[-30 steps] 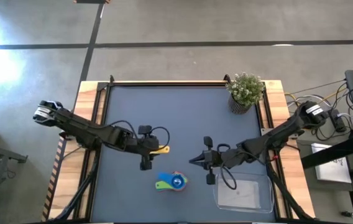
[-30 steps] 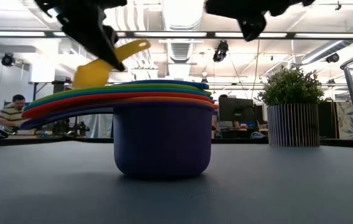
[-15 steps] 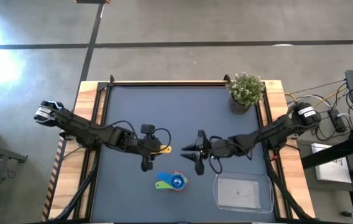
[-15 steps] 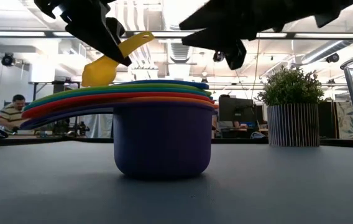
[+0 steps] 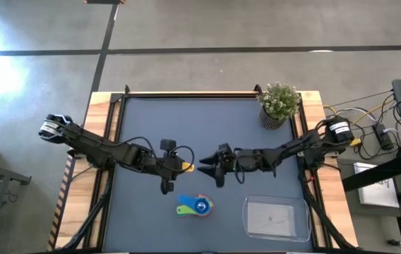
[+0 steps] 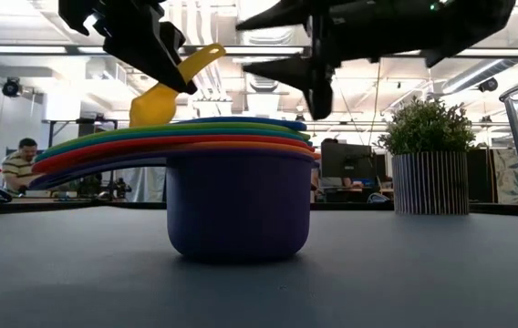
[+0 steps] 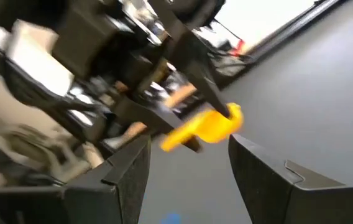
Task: Nest measuring cups in basket
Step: Stack the yellow measuring cup on top of the blue measuring cup
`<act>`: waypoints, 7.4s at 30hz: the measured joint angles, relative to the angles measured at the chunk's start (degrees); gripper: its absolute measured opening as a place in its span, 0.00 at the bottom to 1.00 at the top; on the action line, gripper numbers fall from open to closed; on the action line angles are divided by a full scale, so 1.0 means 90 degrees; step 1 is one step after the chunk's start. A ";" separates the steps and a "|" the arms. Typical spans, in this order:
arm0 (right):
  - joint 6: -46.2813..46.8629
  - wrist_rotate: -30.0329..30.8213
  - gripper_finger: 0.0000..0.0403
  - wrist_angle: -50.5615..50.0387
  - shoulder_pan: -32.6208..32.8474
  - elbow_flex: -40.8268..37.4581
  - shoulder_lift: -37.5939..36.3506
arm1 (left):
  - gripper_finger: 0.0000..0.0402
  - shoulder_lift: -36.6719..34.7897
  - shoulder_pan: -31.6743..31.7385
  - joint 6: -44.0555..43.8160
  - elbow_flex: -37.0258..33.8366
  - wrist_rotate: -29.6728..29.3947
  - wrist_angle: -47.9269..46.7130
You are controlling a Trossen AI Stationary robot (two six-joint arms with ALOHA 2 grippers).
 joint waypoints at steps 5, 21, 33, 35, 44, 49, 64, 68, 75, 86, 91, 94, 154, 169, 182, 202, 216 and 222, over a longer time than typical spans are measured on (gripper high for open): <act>0.0402 -0.0333 0.51 0.0562 -0.0215 0.0018 0.0296 | 0.37 0.0000 0.0002 0.0056 0.0000 -0.0031 0.0004; 0.0957 -0.1411 0.51 -0.0240 -0.0558 0.0981 0.0762 | 0.35 0.0046 0.0010 0.0194 -0.0010 -0.0280 -0.0077; 0.0812 -0.1232 0.26 -0.1489 -0.0641 0.1364 0.0743 | 0.27 0.0112 0.0010 0.0200 -0.0015 -0.0371 -0.0099; 0.0810 -0.1226 0.20 -0.1498 -0.0669 0.1364 0.0746 | 0.24 0.0112 0.0008 0.0219 -0.0014 -0.0385 -0.0110; 0.0263 -0.1237 0.02 -0.1636 -0.0713 0.1362 0.0831 | 0.12 0.0109 0.0005 0.0165 -0.0010 -0.0285 -0.0083; 0.0115 -0.1405 0.02 -0.1637 -0.0711 0.1362 0.0831 | 0.06 0.0109 0.0008 0.0180 -0.0010 -0.0274 -0.0104; -0.1098 0.0139 0.02 -0.3518 -0.0240 0.1262 -0.0296 | 0.06 0.0174 0.0044 0.0160 -0.0010 0.0064 -0.0176; -0.1460 0.1038 0.02 -0.3841 0.0169 0.1067 -0.0798 | 0.06 0.0504 0.0187 0.1393 -0.0012 0.0083 0.0035; -0.1729 0.2243 0.02 -0.3881 0.0895 0.0486 -0.1686 | 0.06 0.1246 0.0959 0.3015 0.0198 0.1503 0.0009; -0.1570 0.2773 0.02 -0.3896 0.1210 -0.0144 -0.2129 | 0.06 0.2569 0.1195 0.4910 0.1177 0.1413 -0.1219; -0.1571 0.2778 0.02 -0.3893 0.1210 -0.0141 -0.2068 | 0.06 0.3084 0.1160 0.5442 0.1730 0.1370 -0.1739; -0.1607 0.2768 0.02 -0.3911 0.1212 -0.0144 -0.2058 | 0.06 0.3257 0.1134 0.5523 0.1977 0.1337 -0.2023; -0.2058 0.4138 0.02 -0.4357 0.2453 -0.0151 -0.2873 | 0.20 0.3196 0.1762 0.5884 0.1960 0.2368 -0.0222; -0.2058 0.4268 0.02 -0.4496 0.2446 -0.0177 -0.2853 | 0.48 0.3605 0.1810 0.6545 0.1962 0.2679 0.0394; -0.2043 0.4273 0.02 -0.4483 0.2446 -0.0180 -0.2853 | 0.21 0.3962 0.1818 0.6398 0.1975 0.2763 0.0294; -0.2080 0.4431 0.02 -0.4478 0.2442 -0.0180 -0.2853 | 0.00 0.3206 0.1863 0.2959 0.3020 0.2498 -0.2049; -0.2016 0.4426 0.02 -0.4645 0.2531 -0.0180 -0.2851 | 0.00 0.3186 0.1286 -0.0320 0.3874 0.4408 -0.2866; -0.2043 0.4429 0.02 -0.4638 0.2531 -0.0180 -0.2851 | 0.00 0.3181 0.0572 -0.1496 0.3874 0.4523 -0.2309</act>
